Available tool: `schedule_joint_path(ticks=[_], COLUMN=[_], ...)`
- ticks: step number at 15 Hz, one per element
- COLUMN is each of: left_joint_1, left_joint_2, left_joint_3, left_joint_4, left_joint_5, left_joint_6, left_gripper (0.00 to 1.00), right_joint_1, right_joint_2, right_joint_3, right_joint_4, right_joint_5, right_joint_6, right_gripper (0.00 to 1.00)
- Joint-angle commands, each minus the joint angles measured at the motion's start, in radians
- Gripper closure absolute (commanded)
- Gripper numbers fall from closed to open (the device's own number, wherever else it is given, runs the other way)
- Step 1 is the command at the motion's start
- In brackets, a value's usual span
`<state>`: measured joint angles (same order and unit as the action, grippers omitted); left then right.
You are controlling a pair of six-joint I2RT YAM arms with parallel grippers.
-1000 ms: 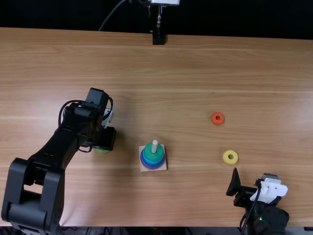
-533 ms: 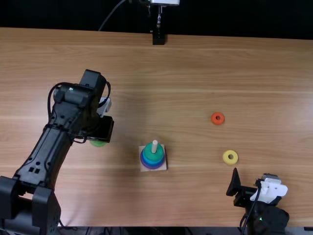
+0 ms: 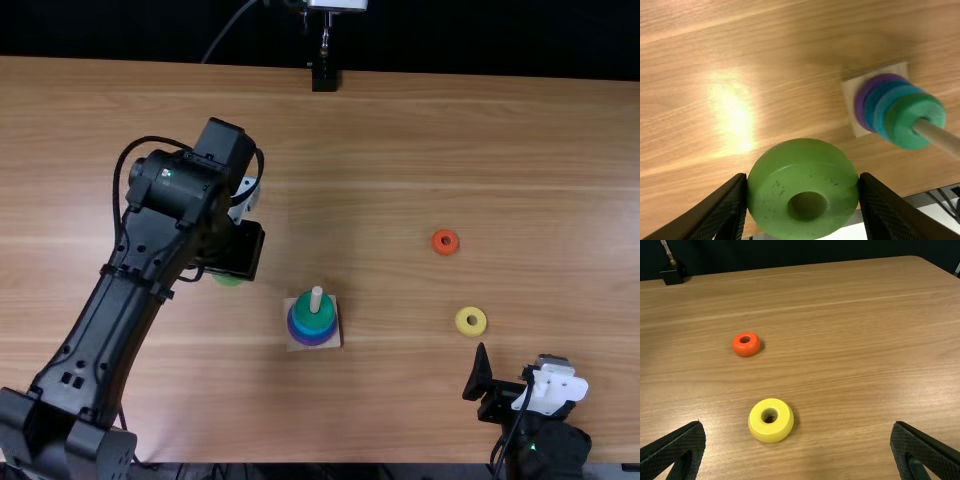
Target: Build the Hanoi tower: stack the rings onto the peg from bottom to top in this color order: purple, dark blue, light blue, dark green, light green, yellow, orange.
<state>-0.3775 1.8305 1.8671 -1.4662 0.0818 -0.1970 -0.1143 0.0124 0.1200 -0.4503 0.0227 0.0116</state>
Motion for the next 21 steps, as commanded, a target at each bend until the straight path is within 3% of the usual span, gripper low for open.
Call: schedule_joint_path(ticks=[1,5,8,21], left_joint_1=[-0.038,-0.153,-0.207,-0.307], left_joint_2=[-0.036,-0.034,-0.030,0.039], left_joint_3=[0.050,0.106,0.132,0.133], left_joint_4=[-0.010,-0.012,-0.006,0.038], left_joint_5=[-0.003,-0.003,-0.003,-0.001], left_joint_6=[-0.051,-0.160,-0.206,-0.250], left_gripper=[1.00,1.00,1.00,1.00], right_joint_1=[-0.008,-0.008,-0.008,-0.008], right_joint_2=[-0.012,-0.012,-0.012,-0.012], right_joint_3=[-0.108,-0.108,-0.108,-0.108], right_joint_4=[-0.059,-0.059,-0.059,-0.059], right_joint_5=[0.010,0.012,0.010,0.010], right_joint_6=[-0.001,-0.001,-0.001,-0.001], right_gripper=[0.00,0.00,0.00,0.00])
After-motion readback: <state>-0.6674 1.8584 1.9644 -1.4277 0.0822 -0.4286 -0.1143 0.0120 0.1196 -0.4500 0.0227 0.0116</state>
